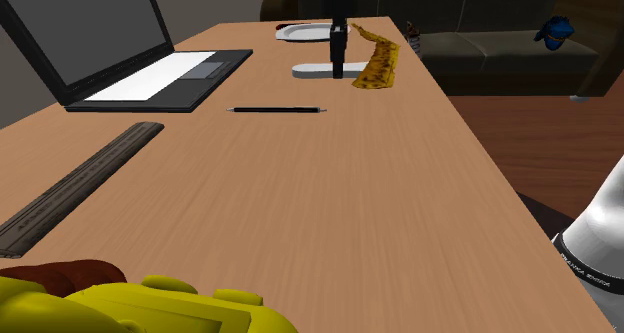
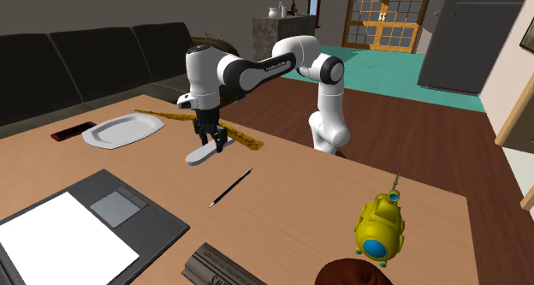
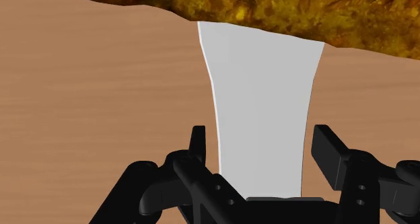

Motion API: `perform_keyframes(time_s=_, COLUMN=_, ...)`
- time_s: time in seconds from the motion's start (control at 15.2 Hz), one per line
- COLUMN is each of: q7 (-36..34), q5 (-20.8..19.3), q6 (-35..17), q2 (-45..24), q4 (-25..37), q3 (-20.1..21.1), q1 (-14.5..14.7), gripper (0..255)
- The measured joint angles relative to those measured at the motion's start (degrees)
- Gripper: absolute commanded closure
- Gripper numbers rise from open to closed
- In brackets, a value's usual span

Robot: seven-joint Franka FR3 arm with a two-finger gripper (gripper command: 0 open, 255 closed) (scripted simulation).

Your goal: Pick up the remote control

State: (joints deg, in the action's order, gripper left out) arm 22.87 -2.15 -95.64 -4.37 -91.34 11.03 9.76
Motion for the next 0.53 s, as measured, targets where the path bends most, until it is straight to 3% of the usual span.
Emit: perform_keyframes(time_s=0.53, q7=0.0, q5=-0.1, q6=4.0, q2=-0.9, q4=4.8, q3=0.1, q1=0.1, gripper=255)
